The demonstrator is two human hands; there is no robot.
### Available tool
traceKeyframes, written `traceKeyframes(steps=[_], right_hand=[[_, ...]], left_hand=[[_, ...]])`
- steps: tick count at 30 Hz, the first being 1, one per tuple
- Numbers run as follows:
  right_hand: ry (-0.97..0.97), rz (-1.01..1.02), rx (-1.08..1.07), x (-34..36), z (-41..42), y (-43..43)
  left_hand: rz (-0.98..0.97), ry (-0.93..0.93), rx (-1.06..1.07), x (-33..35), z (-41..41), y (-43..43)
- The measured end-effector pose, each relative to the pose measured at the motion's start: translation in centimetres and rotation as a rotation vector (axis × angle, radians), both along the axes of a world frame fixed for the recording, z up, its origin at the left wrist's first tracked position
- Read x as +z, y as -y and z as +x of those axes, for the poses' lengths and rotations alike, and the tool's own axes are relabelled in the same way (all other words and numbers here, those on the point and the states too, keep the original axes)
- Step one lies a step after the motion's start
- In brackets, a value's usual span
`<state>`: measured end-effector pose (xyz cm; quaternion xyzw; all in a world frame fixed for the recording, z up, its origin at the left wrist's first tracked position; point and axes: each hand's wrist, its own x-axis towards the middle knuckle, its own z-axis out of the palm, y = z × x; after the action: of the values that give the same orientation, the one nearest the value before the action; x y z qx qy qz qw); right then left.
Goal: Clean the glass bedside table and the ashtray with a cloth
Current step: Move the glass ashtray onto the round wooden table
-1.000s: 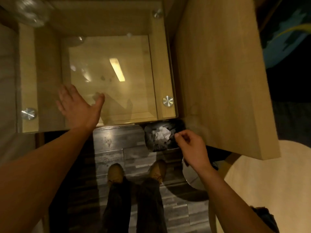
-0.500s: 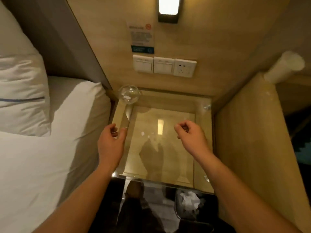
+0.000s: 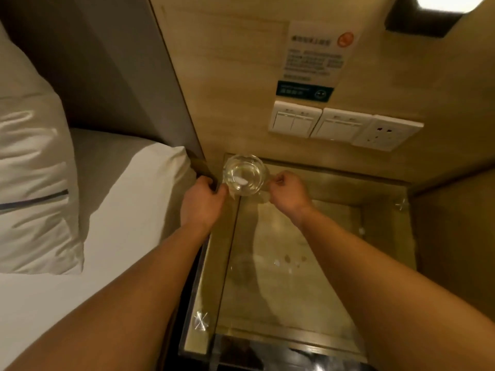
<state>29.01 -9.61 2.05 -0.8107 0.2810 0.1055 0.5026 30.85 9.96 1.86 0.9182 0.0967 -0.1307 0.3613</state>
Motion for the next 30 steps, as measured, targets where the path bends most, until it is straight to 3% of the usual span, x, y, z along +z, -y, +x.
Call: traceKeyframes(steps=[8, 18, 24, 30], right_hand=[[0.028, -0.15, 0.019, -2.8, 4.4, -2.3], [0.079, -0.102, -0.071, -2.7, 2.9, -2.4], [0.133, 0.028, -0.157, 2.0, -3.5, -0.5], [0.107, -0.009, -0.235, 8.2, -16.1, 4.8]], left_hand=[[0.046, -0.035, -0.155, -2.9, 5.0, 0.8], [0.063, 0.03, -0.254, -2.0, 4.8, 0.8], [0.072, 0.096, -0.327, 4.1, -0.4, 2.7], [0.014, 0.125, -0.417, 9.7, -11.1, 7.9]])
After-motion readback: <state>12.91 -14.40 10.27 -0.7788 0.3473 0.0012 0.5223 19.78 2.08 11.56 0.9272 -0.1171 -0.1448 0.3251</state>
